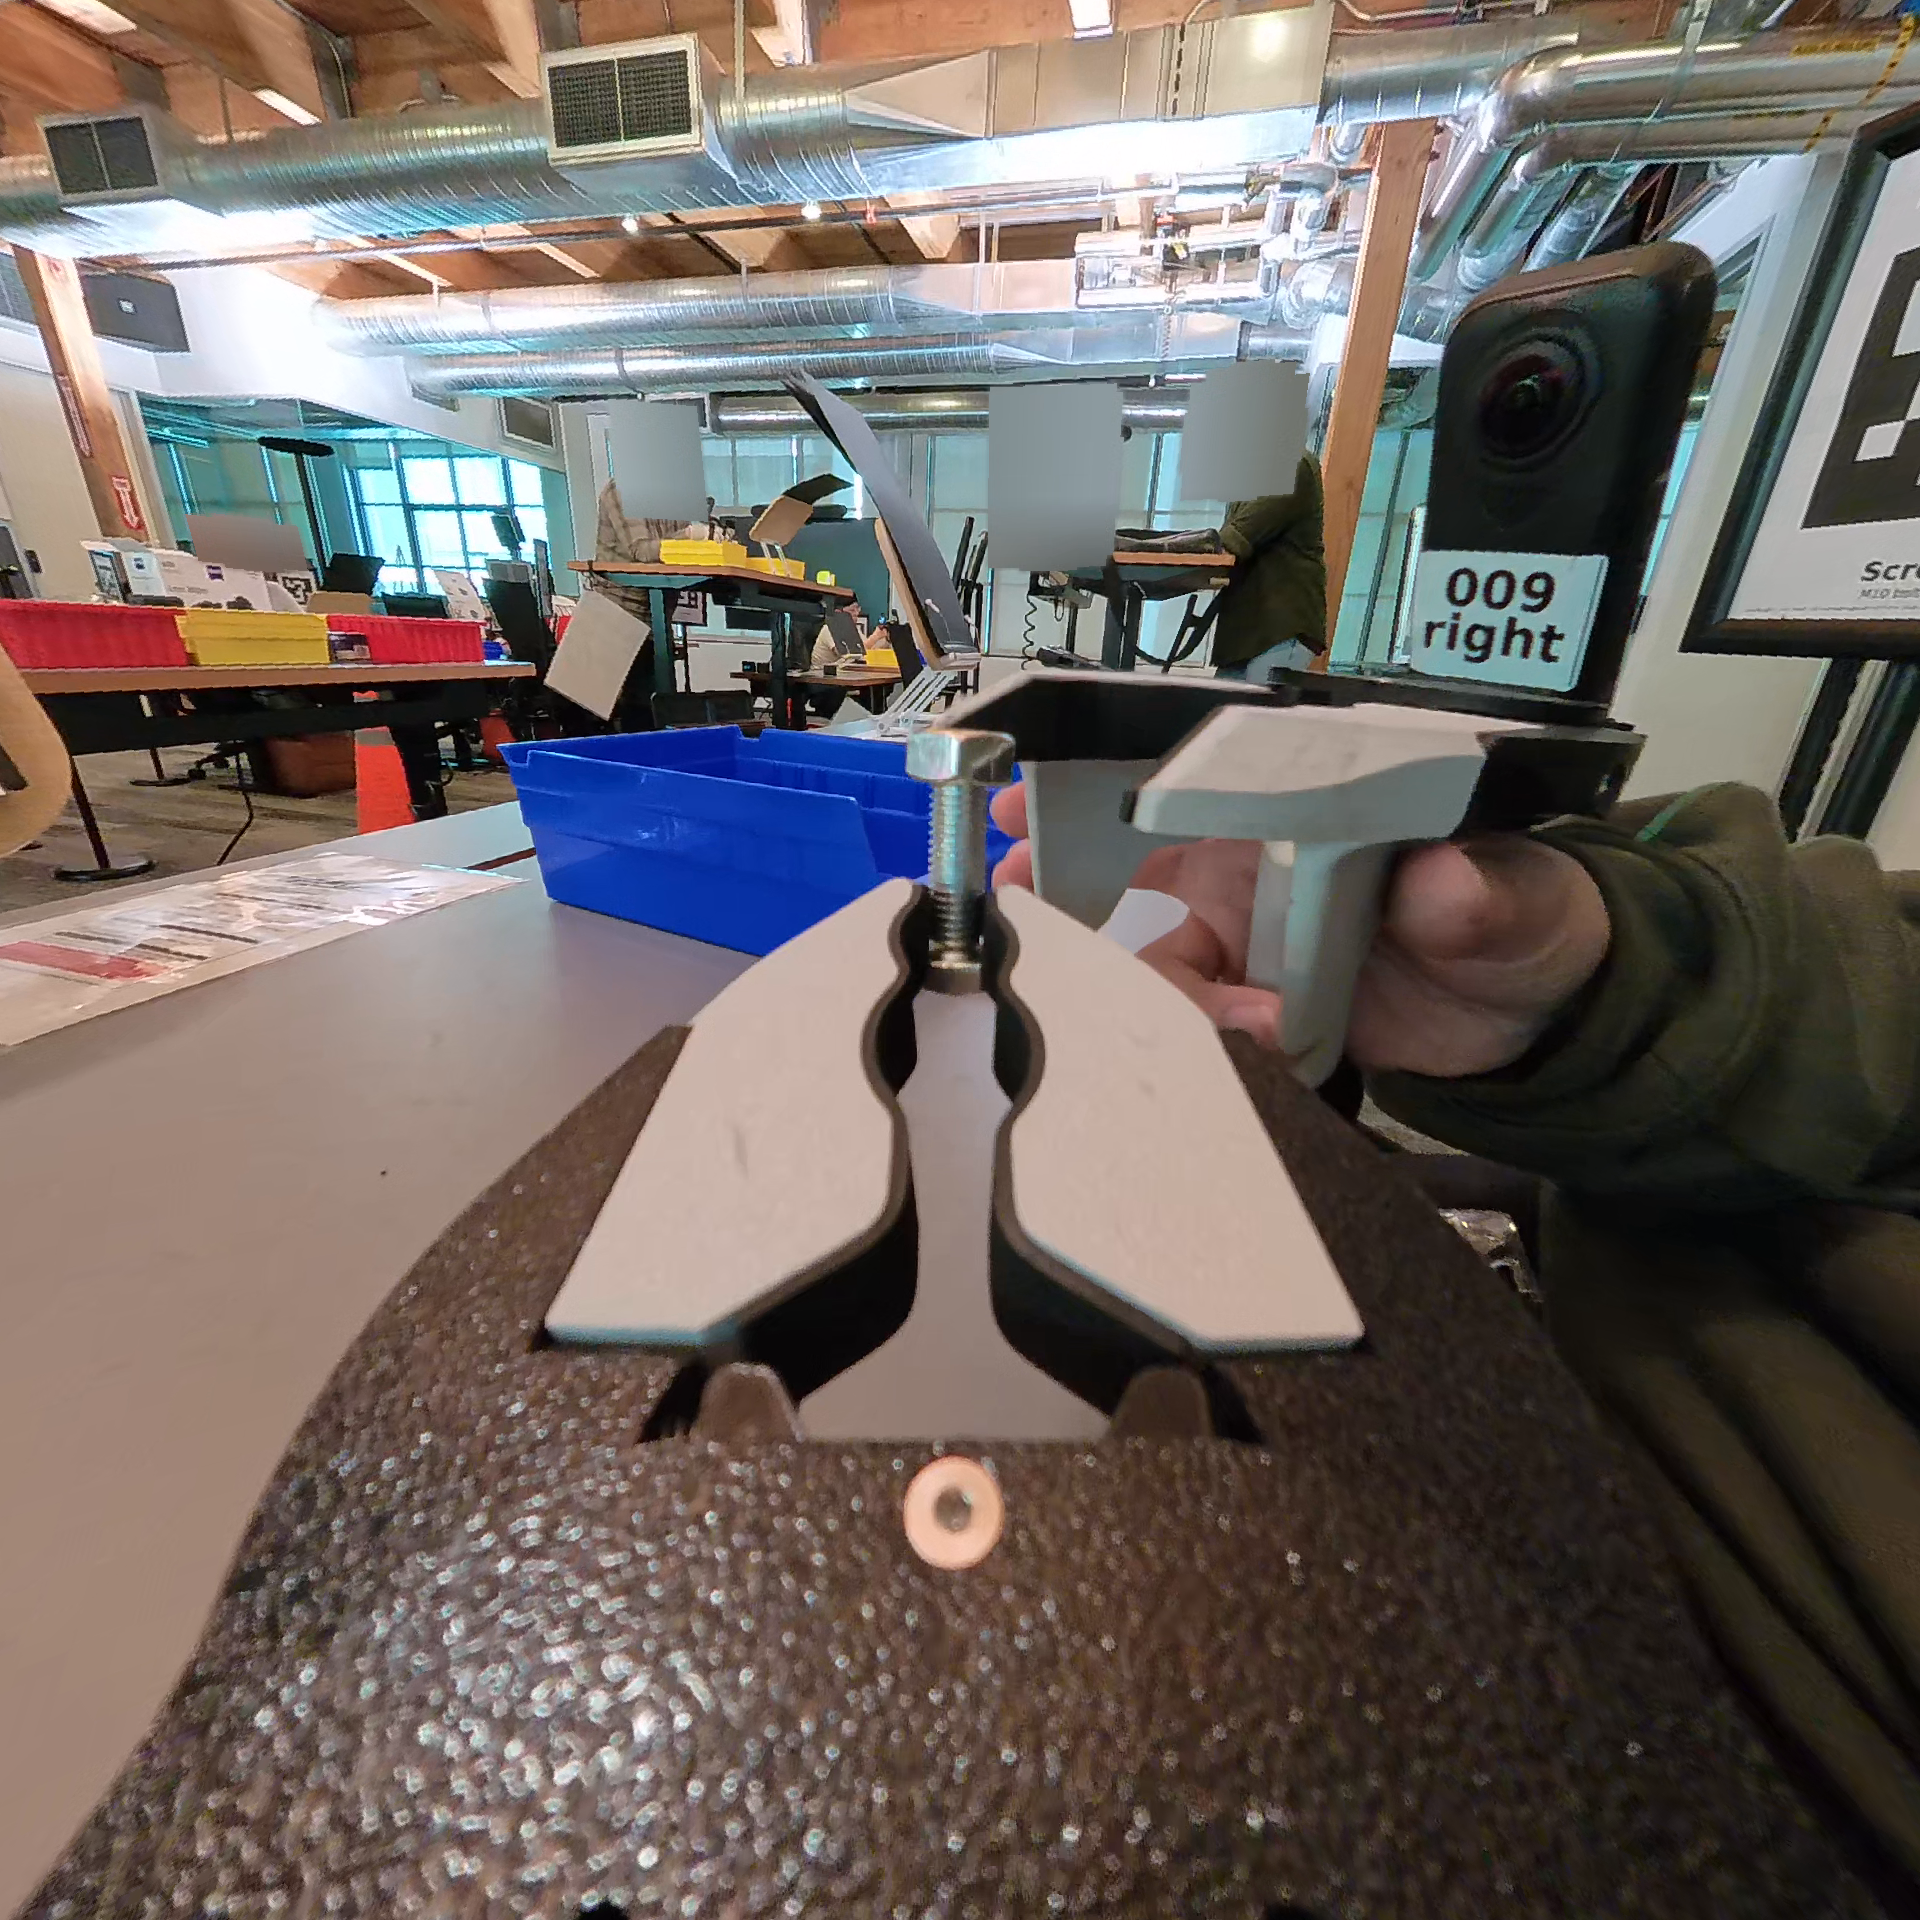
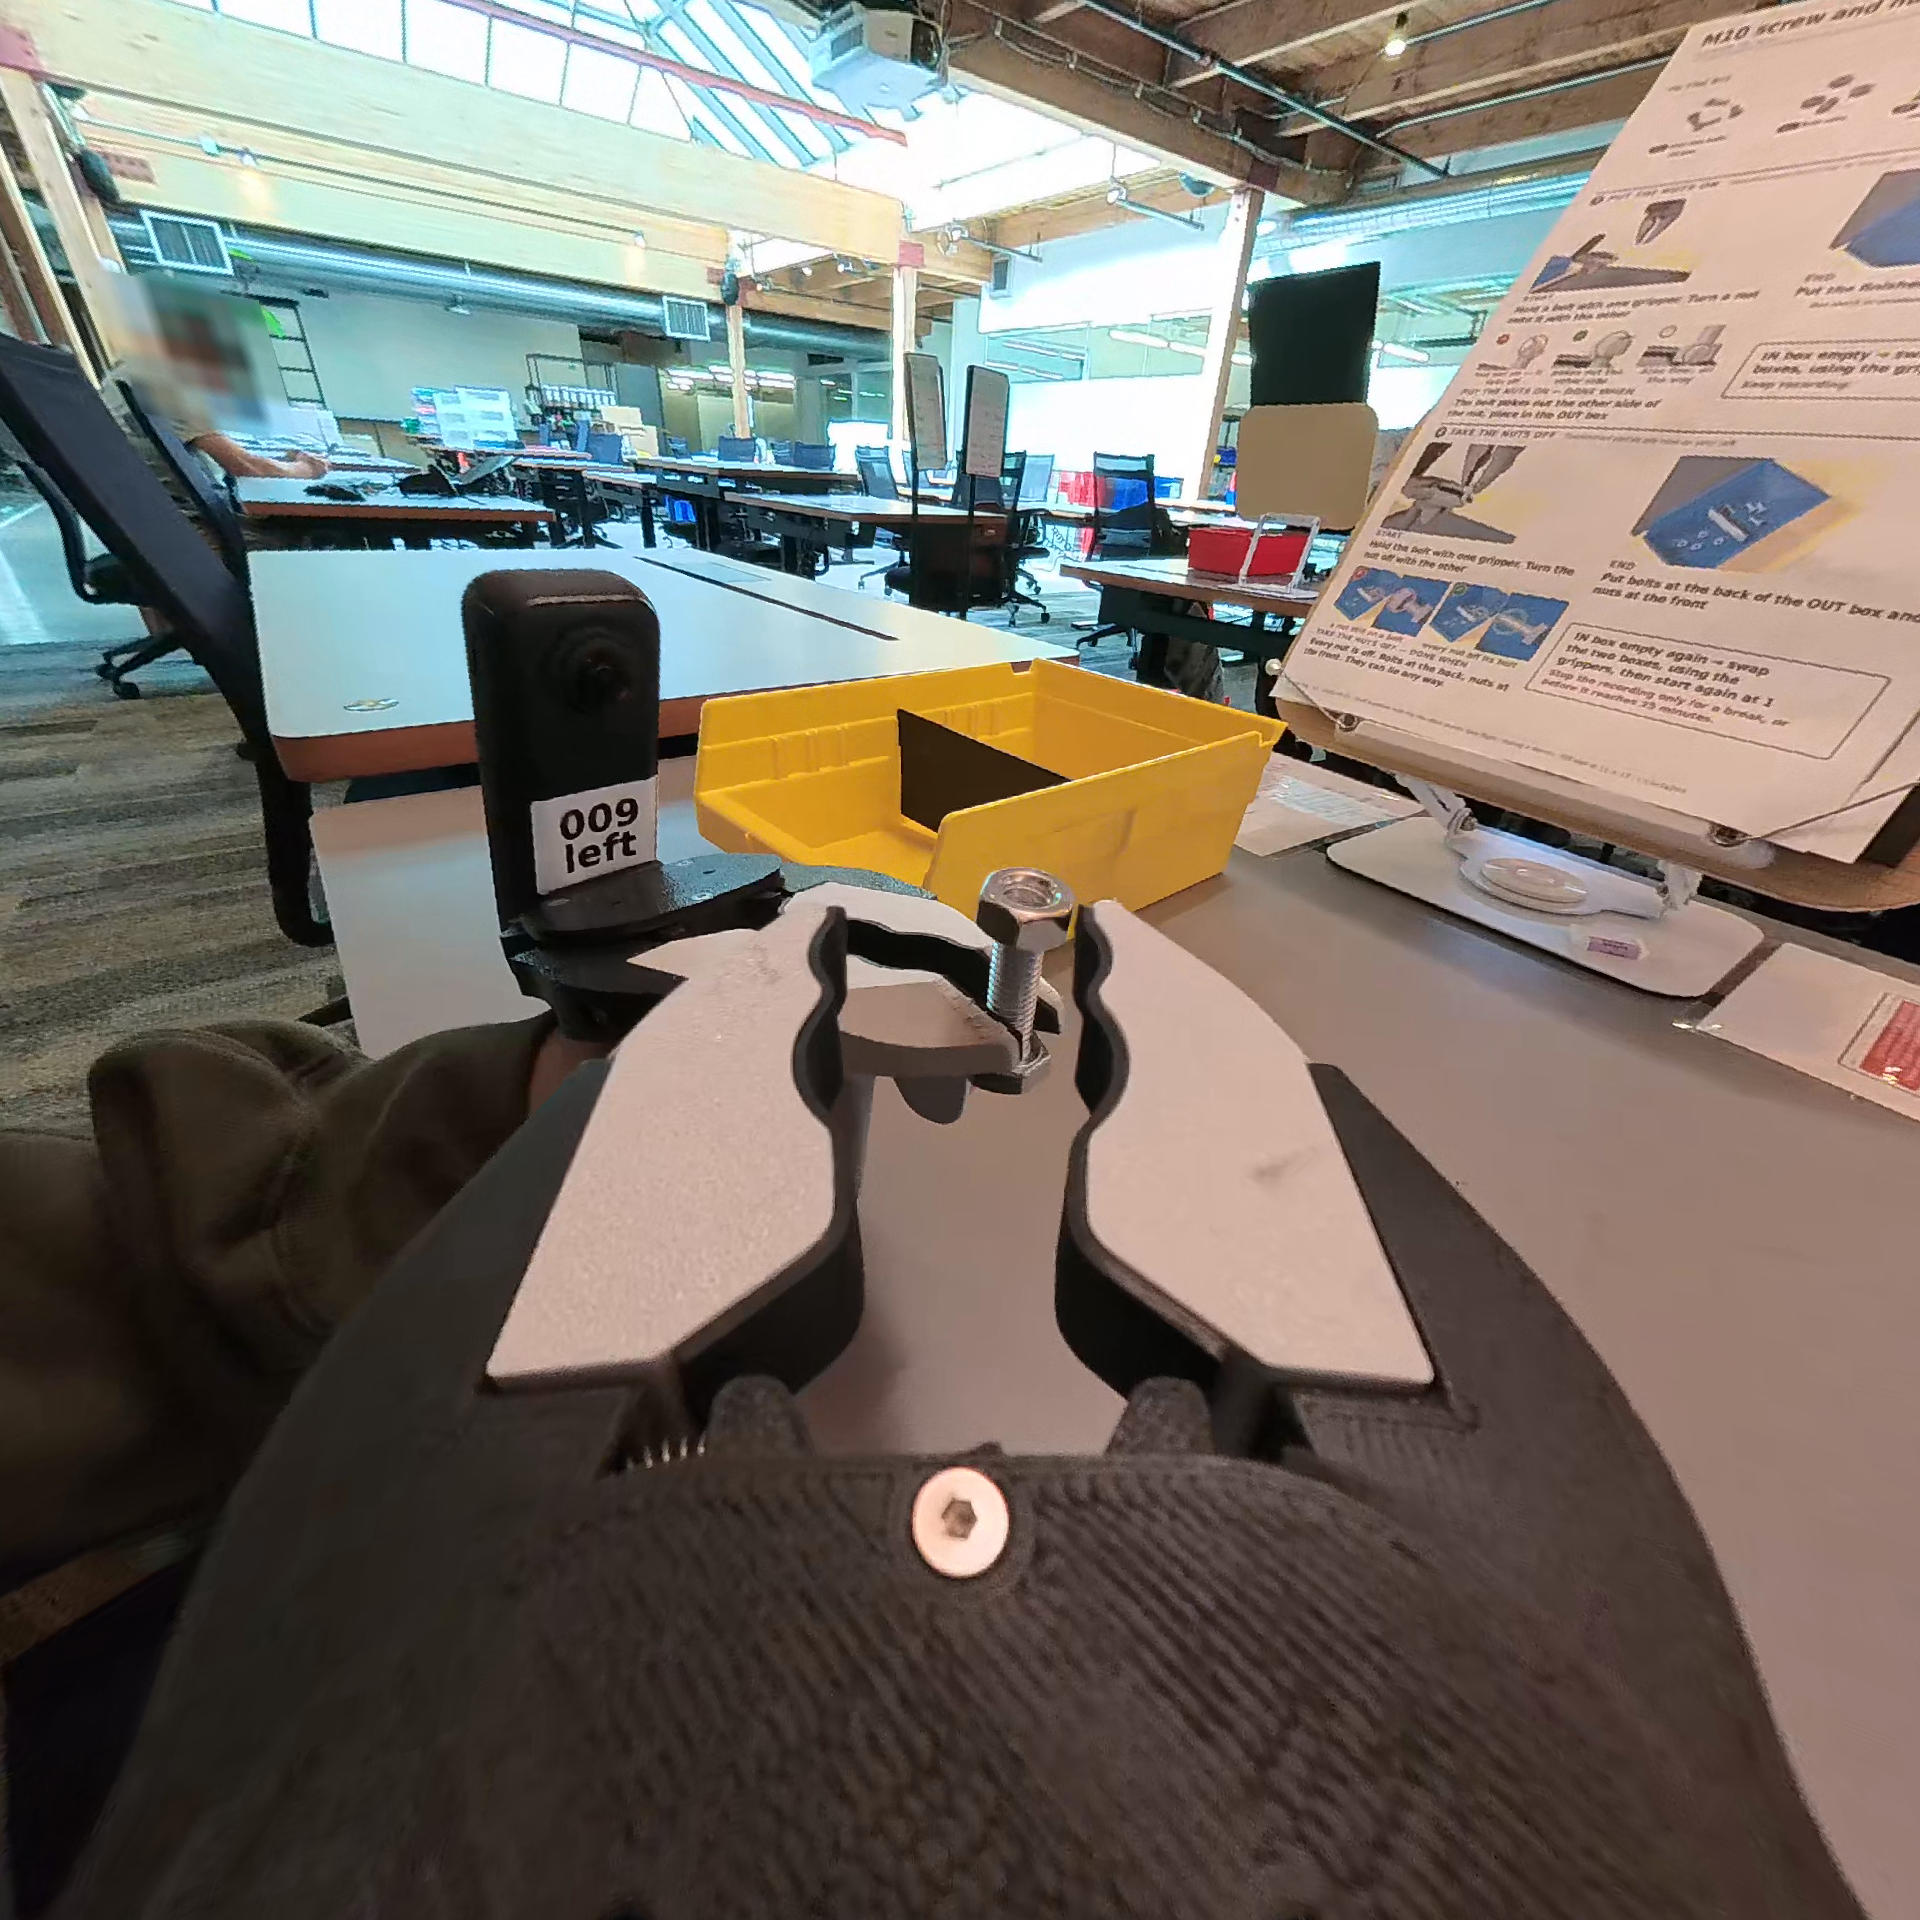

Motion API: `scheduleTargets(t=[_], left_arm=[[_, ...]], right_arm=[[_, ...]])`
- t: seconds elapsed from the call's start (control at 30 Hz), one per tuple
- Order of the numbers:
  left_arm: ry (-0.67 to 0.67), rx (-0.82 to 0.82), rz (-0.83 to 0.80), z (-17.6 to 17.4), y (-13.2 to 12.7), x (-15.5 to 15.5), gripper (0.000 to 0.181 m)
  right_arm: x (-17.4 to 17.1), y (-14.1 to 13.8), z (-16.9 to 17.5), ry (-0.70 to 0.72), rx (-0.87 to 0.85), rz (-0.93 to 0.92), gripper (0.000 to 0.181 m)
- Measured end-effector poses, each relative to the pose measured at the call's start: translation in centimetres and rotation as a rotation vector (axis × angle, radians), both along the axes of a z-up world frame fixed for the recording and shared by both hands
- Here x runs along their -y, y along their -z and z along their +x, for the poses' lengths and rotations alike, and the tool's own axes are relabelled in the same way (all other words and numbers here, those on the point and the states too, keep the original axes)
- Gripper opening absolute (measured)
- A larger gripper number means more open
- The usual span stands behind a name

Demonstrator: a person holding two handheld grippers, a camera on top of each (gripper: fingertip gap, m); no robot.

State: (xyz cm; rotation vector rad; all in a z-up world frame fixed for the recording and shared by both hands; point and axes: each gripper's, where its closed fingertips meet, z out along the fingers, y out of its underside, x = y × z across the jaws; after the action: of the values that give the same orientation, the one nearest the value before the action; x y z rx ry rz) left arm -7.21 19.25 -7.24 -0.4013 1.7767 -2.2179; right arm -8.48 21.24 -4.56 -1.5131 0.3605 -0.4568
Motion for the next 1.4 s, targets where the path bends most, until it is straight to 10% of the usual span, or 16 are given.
scheduleTargets(t=[1.4], left_arm=[[0.146,0.012,0.103,-1.9,1.2,1.9,0.009]], right_arm=[[2.2,0.8,-0.7,-0.216,0.01,-0.156,0.019]])
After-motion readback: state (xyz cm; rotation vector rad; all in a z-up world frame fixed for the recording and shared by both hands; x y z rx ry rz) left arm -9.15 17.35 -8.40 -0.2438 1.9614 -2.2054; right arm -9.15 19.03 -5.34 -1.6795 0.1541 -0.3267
